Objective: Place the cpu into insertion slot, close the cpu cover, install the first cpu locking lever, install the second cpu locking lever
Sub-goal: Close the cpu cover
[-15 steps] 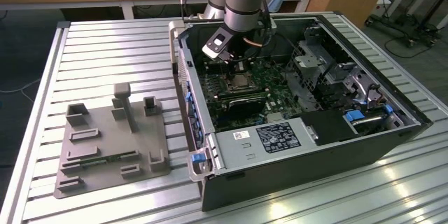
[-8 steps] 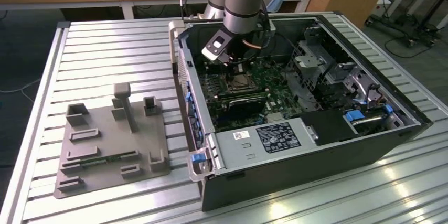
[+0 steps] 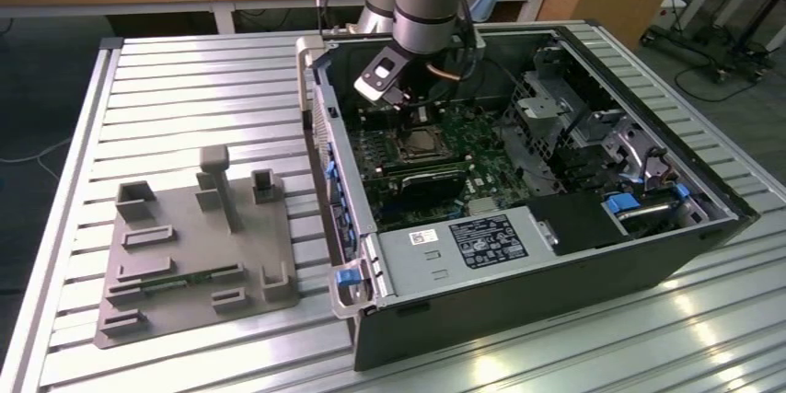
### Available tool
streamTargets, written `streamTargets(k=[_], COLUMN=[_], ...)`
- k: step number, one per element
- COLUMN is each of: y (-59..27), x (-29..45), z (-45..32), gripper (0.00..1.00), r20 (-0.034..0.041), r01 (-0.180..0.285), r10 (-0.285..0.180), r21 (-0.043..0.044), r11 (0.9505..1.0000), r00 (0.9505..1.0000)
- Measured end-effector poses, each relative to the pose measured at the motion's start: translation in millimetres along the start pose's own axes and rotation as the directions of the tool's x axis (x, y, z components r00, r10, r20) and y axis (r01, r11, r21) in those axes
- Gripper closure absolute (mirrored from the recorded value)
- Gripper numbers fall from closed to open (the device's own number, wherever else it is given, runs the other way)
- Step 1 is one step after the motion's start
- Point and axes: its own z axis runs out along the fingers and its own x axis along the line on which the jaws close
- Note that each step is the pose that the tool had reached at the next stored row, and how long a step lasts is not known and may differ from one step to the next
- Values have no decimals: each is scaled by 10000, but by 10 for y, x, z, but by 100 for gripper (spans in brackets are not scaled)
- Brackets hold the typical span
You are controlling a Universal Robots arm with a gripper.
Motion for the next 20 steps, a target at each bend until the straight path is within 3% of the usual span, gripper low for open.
streamTargets(k=[6, 12, 20], y=[91, -8, -34], x=[-5, -11, -20], z=[3, 16, 89], gripper=[89, 89, 89], r20=[0, 0, 4], r01=[-2, 0, 0], r10=[2, 0, 0], r21=[-1, -1, 2], r11=[10000, 10000, 10000], r00=[10000, 10000, 10000])
